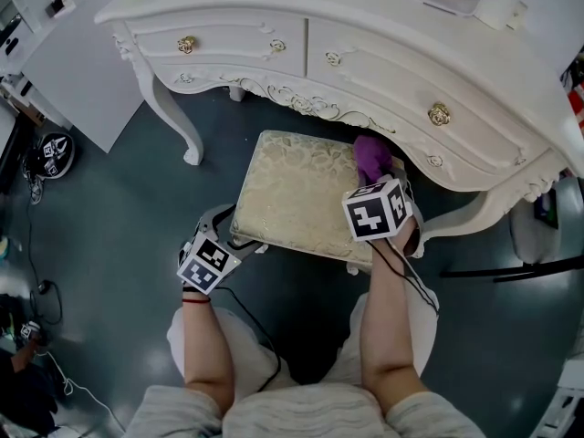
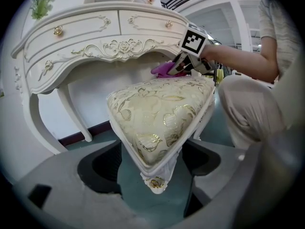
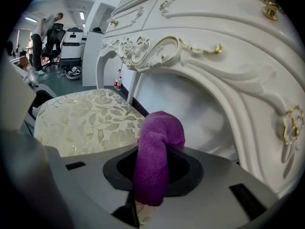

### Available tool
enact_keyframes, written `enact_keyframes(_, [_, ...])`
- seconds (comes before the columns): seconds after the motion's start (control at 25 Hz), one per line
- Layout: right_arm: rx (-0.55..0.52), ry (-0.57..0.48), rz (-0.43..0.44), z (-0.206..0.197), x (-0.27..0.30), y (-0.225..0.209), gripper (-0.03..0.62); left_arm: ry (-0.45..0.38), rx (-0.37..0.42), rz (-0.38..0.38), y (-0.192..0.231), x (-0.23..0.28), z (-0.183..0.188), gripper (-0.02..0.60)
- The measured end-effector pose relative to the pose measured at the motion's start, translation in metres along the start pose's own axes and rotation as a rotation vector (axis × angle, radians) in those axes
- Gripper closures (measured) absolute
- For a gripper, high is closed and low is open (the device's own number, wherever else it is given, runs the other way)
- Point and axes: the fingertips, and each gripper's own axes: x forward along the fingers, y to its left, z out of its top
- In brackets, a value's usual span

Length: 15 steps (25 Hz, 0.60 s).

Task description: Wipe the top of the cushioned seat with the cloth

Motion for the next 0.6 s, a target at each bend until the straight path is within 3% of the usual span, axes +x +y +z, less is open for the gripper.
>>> enact_keyframes(0.6, [-0.044,-0.044,0.04,0.04,0.012,0.045,0.505,-0.005,0.001,-0.029,0.001,0.002,-0.007,0.178])
